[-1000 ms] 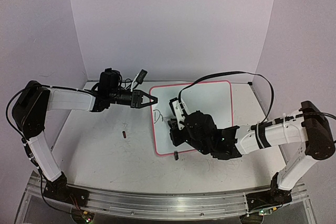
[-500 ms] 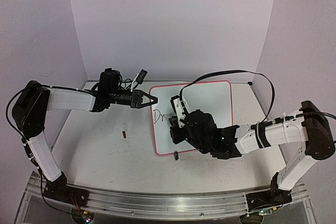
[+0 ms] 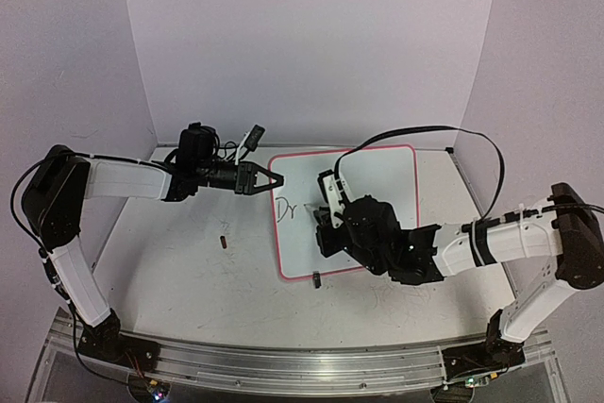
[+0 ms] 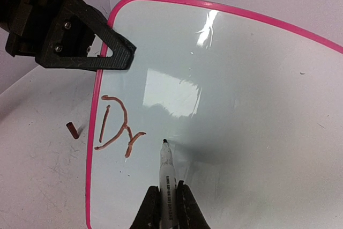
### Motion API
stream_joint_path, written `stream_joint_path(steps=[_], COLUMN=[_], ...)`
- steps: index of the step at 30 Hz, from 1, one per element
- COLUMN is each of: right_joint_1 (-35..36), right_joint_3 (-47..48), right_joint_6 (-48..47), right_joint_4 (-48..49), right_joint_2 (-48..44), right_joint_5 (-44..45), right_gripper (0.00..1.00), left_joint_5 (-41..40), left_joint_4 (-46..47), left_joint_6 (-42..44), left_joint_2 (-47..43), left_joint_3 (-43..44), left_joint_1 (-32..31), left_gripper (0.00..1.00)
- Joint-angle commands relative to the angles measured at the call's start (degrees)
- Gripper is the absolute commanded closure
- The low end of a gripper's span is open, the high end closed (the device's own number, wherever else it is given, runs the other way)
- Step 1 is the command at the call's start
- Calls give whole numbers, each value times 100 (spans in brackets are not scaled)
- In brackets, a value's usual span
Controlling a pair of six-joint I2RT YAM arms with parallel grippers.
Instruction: Write a sentence on the whiteboard
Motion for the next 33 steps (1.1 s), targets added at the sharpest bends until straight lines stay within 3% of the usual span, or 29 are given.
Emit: stream_joint_path(steps=[1, 17, 33], right_joint_1=[-10, -11, -10], right_joint_3=[-69, -6, -89], right_joint_6=[-5, 80, 364], right_joint_4=[139, 205, -26], right_joint_2=[-123, 101, 30], right_joint_5=[-277, -315, 248], right_gripper=[100, 100, 100], left_joint_5=[-119, -99, -103], left_joint_4=[-30, -31, -30], left_joint_6=[-55, -59, -63], left_joint_2=[-139, -142, -98], left_joint_3=[30, 36, 46], left_joint_1=[2, 2, -3], left_gripper=[100, 100, 100])
